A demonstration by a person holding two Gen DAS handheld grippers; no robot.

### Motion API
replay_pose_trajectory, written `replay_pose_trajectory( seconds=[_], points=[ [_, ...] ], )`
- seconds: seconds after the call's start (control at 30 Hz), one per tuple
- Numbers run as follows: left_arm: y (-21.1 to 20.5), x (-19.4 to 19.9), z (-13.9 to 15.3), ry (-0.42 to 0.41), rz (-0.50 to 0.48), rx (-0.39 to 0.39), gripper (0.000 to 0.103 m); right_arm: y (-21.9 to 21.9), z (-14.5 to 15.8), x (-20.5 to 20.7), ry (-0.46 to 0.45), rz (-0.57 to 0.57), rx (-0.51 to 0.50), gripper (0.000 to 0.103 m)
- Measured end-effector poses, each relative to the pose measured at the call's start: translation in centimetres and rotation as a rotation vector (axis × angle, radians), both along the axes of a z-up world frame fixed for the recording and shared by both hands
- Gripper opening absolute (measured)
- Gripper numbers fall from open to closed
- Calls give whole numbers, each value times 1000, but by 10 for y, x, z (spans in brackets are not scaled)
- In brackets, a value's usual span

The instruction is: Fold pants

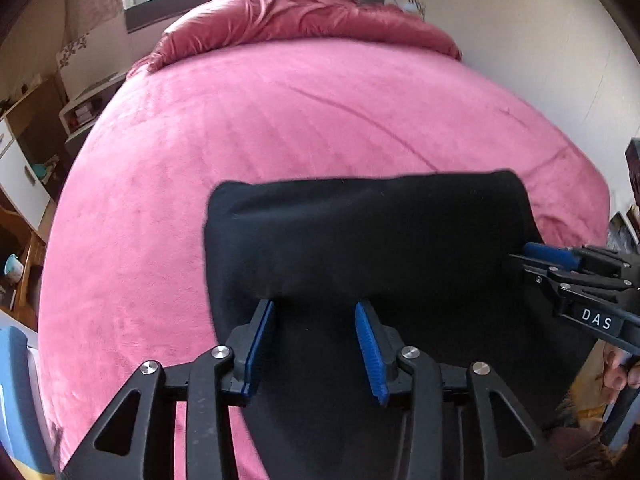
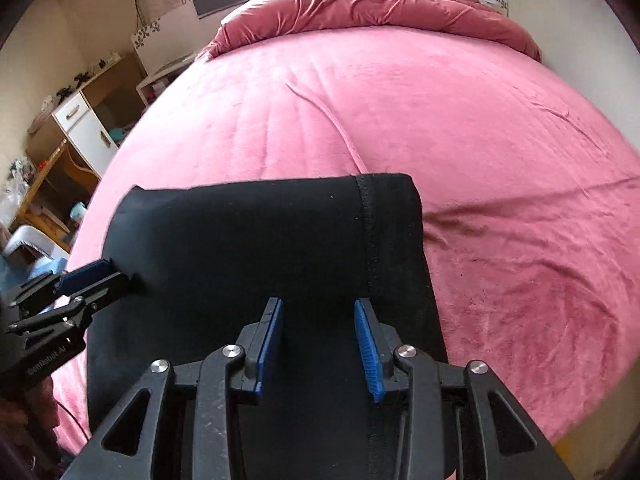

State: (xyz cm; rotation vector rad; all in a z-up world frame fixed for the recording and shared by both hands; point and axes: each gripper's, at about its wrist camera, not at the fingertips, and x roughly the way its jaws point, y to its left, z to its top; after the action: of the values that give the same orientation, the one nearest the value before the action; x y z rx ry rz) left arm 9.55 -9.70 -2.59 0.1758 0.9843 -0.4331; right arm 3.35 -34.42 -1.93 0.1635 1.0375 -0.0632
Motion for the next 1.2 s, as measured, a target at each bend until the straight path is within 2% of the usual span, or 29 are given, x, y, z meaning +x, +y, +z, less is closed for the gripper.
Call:
replay_pose_trajectory(
  seconds=[0.2,0.53,0.63,0.73,0.83,0.9,0.93,1.07,1.2],
  points=[
    [-12,8,-12,5,2,25,47,-7,-18,15,-2,2,13,35],
    [-9,2,-6,-8,-1,14,50,-11,-5,3,-47,35,67,38],
    [-8,2,-6,-8,0,8,51,-10,1,-1,-60,39,73,43],
    [-4,0,-3,-8,5,2,53,-11,8,-8,-76,15,50,62],
    [5,-4,0,-6,15,-20,59,-19,12,-12,-78,-11,49,62],
    [14,-6,4,-8,27,-46,66,-29,8,-10,-57,-22,69,71],
    [22,-8,6,-11,39,-61,67,-33,5,-10,-40,-19,94,78],
    [53,-10,4,13,97,-101,72,-46,-10,-7,13,-23,110,79],
    [92,-11,-7,86,149,-198,75,-57,-24,-3,44,-30,164,81]
  ],
)
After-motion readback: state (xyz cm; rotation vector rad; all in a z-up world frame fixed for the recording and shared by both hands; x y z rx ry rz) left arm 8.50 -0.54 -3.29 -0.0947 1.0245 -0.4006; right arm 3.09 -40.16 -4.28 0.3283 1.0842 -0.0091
